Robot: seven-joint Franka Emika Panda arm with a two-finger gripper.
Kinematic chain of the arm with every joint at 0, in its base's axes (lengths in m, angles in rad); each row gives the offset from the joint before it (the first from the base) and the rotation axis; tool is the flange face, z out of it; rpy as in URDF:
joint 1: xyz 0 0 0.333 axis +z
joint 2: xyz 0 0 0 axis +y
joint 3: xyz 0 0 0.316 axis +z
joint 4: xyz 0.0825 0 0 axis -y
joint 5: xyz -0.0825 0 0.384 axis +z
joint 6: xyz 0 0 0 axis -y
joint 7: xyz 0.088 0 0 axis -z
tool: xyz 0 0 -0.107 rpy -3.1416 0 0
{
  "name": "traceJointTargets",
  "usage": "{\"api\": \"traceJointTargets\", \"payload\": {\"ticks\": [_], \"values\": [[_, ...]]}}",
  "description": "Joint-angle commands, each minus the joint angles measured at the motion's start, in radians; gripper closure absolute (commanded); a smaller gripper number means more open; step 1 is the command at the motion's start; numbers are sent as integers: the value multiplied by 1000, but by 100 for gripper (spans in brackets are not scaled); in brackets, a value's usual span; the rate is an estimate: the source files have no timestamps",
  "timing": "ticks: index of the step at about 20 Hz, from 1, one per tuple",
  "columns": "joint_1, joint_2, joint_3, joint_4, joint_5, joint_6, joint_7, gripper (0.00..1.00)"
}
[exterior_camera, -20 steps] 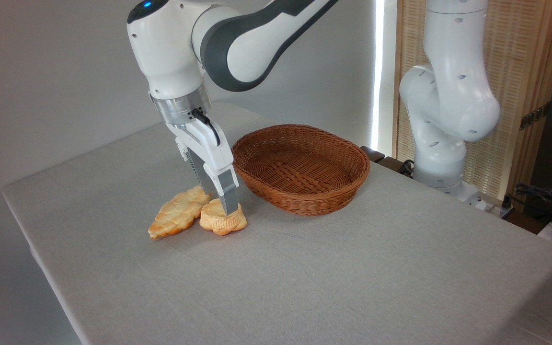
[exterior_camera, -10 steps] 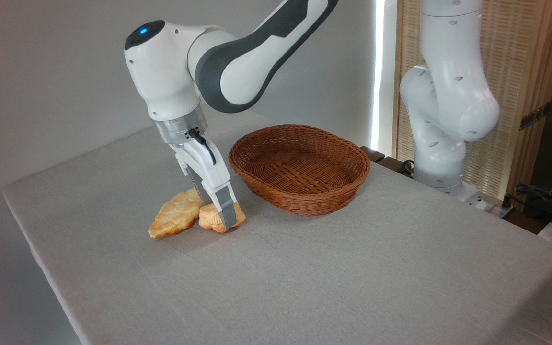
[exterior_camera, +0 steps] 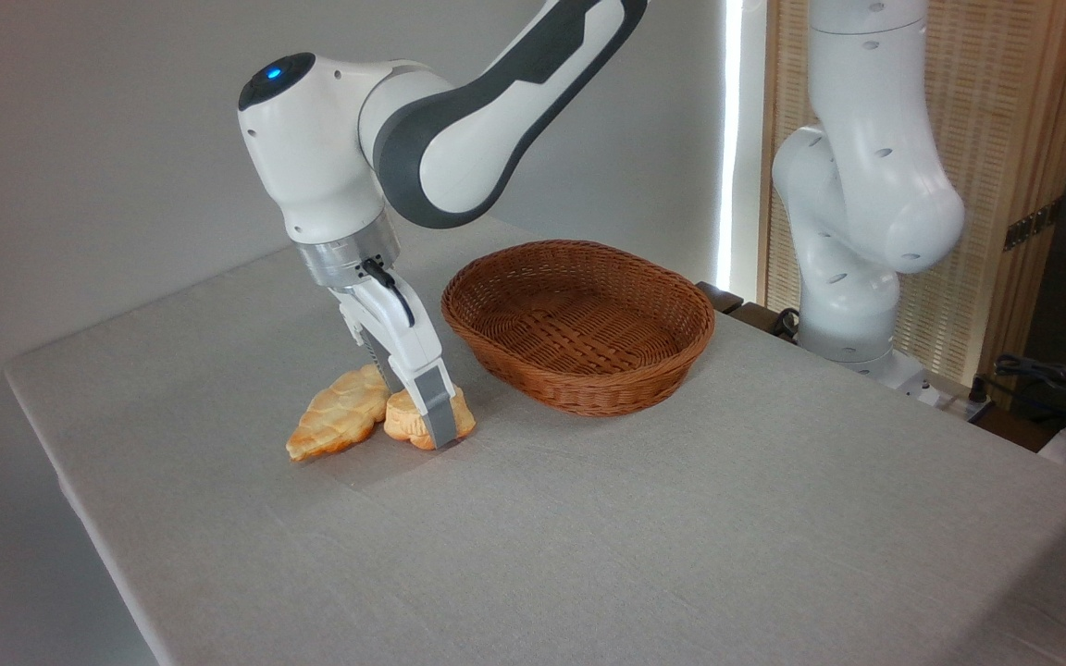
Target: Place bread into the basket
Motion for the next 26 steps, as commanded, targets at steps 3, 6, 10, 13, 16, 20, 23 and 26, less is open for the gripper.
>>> {"api": "traceJointTargets", "payload": {"ticks": [3,6,10,13,16,20,23,26], "values": [[-6,2,8,-2,1,8,18,45],[-4,1,10,-2,1,8,20,45],[-3,-2,11,1,1,4,20,45],[-1,-4,11,1,1,-2,20,45],[0,-5,11,1,1,-4,20,45],[2,-7,13,1,1,-4,20,44],[2,-13,16,3,1,-5,20,40],[3,-54,19,6,-7,-34,20,41]]}}
